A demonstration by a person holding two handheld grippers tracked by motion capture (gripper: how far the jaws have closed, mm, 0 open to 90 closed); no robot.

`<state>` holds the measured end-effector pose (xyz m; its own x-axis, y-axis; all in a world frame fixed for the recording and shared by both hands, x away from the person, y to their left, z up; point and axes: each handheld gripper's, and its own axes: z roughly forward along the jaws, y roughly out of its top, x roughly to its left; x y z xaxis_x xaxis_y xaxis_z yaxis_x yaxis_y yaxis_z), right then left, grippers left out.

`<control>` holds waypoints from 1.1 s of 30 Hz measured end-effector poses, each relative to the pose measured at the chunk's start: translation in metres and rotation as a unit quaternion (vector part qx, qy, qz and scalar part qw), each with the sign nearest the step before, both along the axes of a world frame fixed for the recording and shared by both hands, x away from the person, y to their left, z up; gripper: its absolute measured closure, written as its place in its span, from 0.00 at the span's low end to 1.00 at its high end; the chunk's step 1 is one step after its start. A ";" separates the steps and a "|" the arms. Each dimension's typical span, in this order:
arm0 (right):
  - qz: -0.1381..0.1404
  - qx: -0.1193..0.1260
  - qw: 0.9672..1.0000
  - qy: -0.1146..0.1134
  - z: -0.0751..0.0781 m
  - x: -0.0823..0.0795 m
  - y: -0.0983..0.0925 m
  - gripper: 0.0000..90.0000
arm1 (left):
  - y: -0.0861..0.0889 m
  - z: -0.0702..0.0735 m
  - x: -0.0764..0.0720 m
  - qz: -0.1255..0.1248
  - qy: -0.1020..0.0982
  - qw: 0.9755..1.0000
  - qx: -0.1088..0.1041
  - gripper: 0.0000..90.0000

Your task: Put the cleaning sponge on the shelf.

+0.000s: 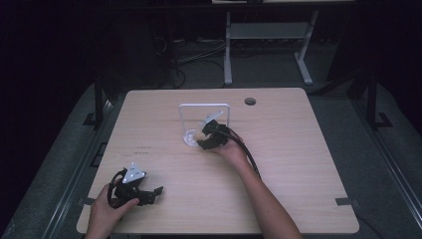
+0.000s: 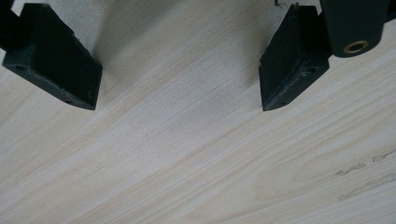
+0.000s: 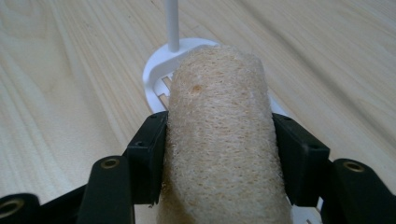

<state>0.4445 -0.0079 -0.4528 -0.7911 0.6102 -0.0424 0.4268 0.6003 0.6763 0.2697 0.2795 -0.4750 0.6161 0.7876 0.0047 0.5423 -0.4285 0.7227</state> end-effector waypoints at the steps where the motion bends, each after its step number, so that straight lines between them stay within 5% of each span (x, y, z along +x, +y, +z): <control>1: 0.001 0.001 1.000 0.001 -0.001 0.000 0.001 0.45 | 0.000 0.000 0.000 0.000 0.000 1.000 0.000 0.14; 17: 0.002 -0.002 1.000 -0.002 0.000 0.000 0.003 0.38 | 0.000 0.000 0.000 0.000 0.000 1.000 0.000 0.14; 27: 0.005 0.009 1.000 -0.022 0.028 -0.017 -0.005 0.37 | 0.000 0.000 0.000 -0.001 0.000 1.000 0.001 0.14; 33: 0.014 0.023 0.999 -0.027 0.043 -0.032 -0.013 0.49 | 0.000 0.000 0.000 -0.001 0.000 1.000 0.001 0.14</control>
<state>0.4123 -0.0214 -0.4100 -0.8057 0.5894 -0.0582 0.3712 0.5791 0.7258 0.2698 0.2797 -0.4750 0.6171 0.7869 0.0071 0.5412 -0.4309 0.7221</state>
